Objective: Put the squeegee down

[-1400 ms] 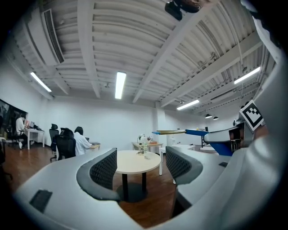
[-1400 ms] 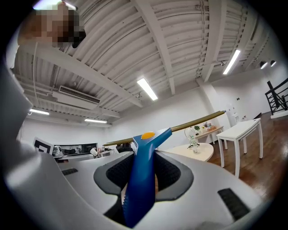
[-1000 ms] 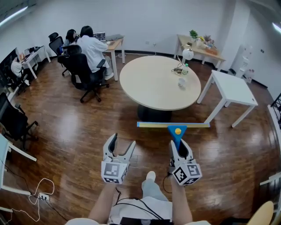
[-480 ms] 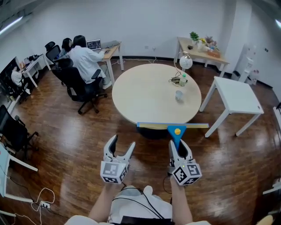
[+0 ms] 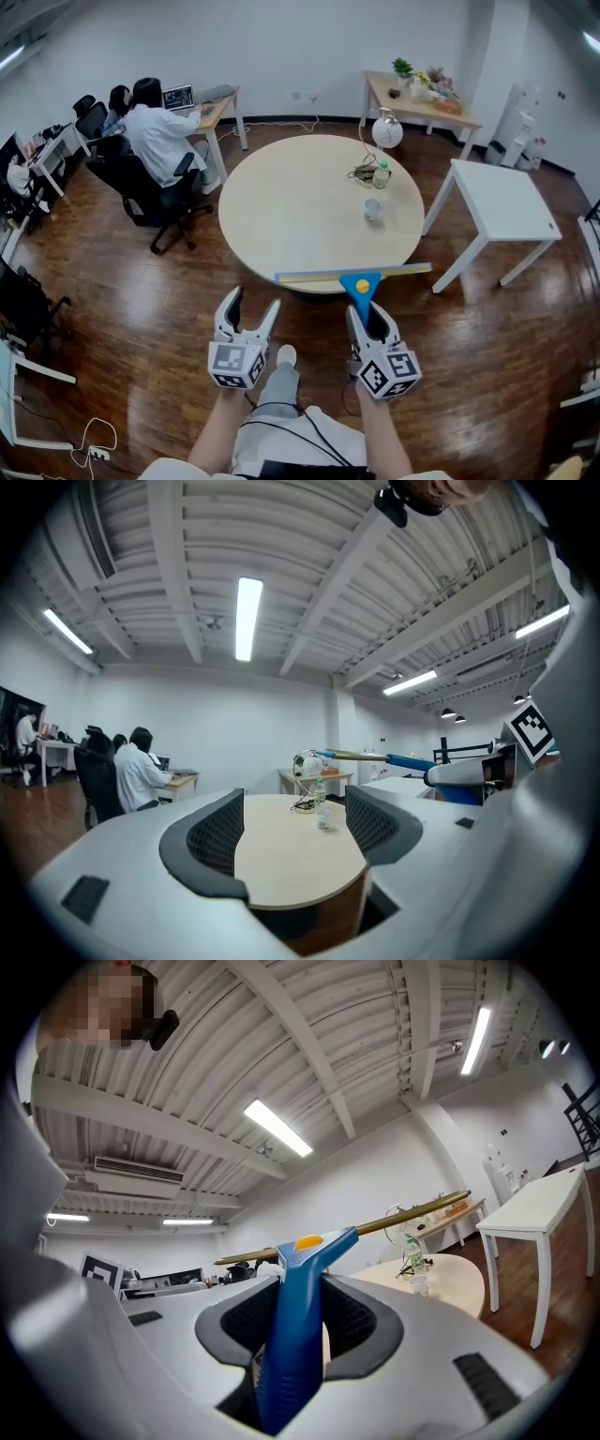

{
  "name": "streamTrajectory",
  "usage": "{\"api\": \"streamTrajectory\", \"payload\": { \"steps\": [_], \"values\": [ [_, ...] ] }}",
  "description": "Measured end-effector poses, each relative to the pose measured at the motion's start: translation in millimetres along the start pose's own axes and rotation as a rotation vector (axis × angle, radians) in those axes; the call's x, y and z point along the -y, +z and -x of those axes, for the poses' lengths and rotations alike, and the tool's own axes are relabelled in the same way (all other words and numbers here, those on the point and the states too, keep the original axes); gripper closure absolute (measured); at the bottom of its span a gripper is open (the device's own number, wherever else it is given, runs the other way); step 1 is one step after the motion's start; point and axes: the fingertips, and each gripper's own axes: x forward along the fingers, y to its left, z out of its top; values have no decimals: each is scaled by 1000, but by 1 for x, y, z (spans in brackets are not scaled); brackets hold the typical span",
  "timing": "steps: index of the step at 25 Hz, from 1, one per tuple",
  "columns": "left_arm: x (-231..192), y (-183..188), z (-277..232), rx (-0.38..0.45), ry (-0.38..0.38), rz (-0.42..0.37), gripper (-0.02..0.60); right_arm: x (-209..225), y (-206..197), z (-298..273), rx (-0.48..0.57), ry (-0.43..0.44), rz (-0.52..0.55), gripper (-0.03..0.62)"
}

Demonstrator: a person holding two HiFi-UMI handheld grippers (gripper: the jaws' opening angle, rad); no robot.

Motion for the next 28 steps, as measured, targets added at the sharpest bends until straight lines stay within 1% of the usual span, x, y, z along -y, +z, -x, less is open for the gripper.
{"api": "streamTrajectory", "payload": {
  "steps": [4,11,15,17,21,24,26,28],
  "values": [
    [-25,-3,-52,2,-22,9,262,19,-4,-50,-30,-28,6,439],
    [-86,-3,-151,16,-53,53,262,46,-9,-163,-89,-52,40,439],
    [-102,-2,-205,14,-106,33,262,70,-14,-216,-124,-107,51,439],
    [-117,-7,-223,7,-131,31,262,77,-27,-242,-146,-133,46,439],
    [-155,-23,-252,-10,-119,61,262,86,-61,-300,-209,-139,27,439],
    [-161,-32,-261,-37,-106,83,262,101,-90,-335,-271,-135,23,439],
    [-162,-30,-269,-44,-105,69,262,115,-110,-361,-301,-140,1,439],
    [-165,-27,-274,-51,-84,74,262,130,-133,-386,-343,-157,-25,439]
  ]
}}
